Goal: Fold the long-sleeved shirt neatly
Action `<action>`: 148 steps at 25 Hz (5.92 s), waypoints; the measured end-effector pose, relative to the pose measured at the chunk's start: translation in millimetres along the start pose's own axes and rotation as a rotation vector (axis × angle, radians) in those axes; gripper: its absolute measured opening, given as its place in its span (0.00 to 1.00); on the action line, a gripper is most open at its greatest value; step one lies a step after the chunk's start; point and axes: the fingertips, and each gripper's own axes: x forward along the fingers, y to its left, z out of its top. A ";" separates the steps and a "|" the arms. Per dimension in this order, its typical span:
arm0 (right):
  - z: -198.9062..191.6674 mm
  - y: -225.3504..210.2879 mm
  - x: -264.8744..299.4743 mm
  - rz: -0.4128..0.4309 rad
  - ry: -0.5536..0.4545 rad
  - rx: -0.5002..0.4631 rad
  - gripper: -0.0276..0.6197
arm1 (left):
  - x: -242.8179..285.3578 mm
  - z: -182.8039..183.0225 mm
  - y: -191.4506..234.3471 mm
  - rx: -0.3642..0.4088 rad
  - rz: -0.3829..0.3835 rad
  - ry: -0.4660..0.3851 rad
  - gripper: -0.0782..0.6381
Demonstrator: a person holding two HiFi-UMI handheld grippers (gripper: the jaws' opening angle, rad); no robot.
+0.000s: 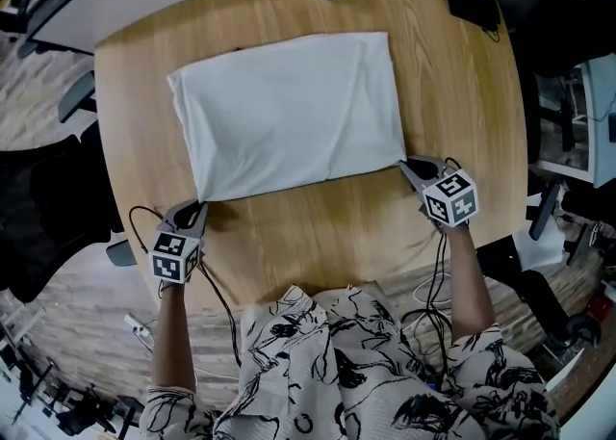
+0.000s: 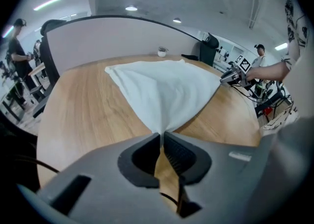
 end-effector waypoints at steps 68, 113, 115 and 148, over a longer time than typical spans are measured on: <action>196.2 -8.1 -123.0 -0.032 -0.764 -0.079 0.05 | -133.3 166.4 16.8 -0.020 0.287 -0.713 0.13; -33.7 255.2 -502.0 -0.466 -1.167 -0.162 0.05 | -461.1 -1.6 -239.8 -0.008 0.508 -1.128 0.11; -36.0 250.9 -503.1 -0.468 -1.170 -0.159 0.05 | -465.1 -4.5 -241.4 -0.010 0.521 -1.127 0.11; -70.8 240.1 -468.5 -0.404 -1.134 -0.136 0.05 | -429.0 -67.9 -242.9 -0.069 0.626 -1.047 0.11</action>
